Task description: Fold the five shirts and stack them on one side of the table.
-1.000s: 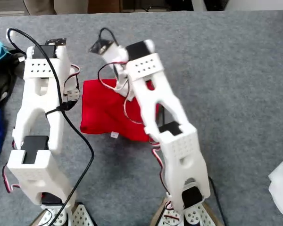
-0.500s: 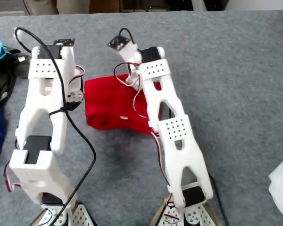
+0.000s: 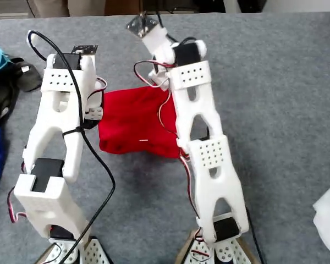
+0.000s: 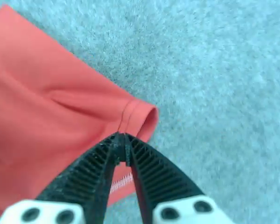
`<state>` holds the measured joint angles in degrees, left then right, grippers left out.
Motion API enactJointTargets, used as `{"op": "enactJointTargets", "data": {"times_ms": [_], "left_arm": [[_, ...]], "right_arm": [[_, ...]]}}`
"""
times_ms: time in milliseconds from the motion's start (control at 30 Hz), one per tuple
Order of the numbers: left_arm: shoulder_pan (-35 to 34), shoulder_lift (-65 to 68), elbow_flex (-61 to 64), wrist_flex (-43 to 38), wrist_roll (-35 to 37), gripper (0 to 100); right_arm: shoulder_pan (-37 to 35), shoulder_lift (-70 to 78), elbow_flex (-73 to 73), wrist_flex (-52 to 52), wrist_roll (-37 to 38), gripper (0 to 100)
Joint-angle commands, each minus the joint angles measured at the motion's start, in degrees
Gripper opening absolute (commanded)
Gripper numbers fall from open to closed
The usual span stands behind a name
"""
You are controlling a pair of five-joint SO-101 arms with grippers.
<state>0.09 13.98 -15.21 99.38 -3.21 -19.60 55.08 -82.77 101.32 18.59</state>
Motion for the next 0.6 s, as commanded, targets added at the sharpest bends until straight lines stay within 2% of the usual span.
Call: {"op": "enactJointTargets", "data": {"times_ms": [0, 200, 400, 567], "left_arm": [[0.4, -2.6, -2.4, -1.7, -0.1, 2], [-2.4, -3.9, -3.1, -1.4, -0.4, 2], [-9.1, -14.5, -1.9, 1.1, -5.5, 2], [-14.2, -27.5, 7.7, 1.1, -8.8, 2]], "right_arm": [[1.2, -15.7, 12.5, 1.1, -6.2, 8.1], [1.5, -42.4, 45.1, 1.1, -14.7, 8.4], [1.5, -65.3, 68.5, 0.7, -15.1, 8.4], [1.5, -78.9, 82.9, 0.7, -15.1, 8.4]]}}
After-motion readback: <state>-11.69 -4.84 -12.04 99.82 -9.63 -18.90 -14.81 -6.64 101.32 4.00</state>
